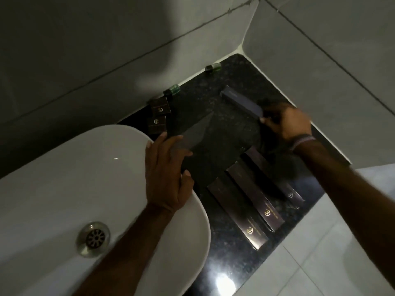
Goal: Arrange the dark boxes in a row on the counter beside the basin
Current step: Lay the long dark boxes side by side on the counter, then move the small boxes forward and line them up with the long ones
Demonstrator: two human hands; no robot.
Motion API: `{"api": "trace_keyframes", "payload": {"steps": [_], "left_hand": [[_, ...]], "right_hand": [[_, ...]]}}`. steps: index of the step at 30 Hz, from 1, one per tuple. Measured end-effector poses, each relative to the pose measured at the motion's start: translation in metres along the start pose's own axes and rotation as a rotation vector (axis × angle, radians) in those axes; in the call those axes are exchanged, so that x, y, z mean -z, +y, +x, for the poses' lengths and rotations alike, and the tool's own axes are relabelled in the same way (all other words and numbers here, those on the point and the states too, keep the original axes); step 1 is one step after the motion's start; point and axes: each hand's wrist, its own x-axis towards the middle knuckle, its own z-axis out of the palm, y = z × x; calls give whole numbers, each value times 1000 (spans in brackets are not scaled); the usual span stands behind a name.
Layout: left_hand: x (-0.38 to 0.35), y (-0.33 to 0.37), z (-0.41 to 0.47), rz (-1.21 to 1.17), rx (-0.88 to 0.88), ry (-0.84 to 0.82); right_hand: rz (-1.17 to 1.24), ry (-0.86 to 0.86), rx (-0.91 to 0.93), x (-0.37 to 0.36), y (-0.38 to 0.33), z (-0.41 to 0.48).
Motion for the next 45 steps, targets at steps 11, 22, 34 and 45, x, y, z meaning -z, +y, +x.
{"api": "trace_keyframes", "payload": {"steps": [11, 22, 34, 45], "left_hand": [[-2, 1, -2, 8, 5, -6], [-1, 0, -2, -2, -27, 13], [-2, 0, -2, 2, -12, 19], [-12, -8, -3, -24, -27, 95]], "right_hand": [[136, -61, -249, -11, 70, -164], [113, -6, -223, -1, 59, -174], [108, 10, 439, -22, -184, -23], [-579, -176, 1035, -18, -273, 26]]}}
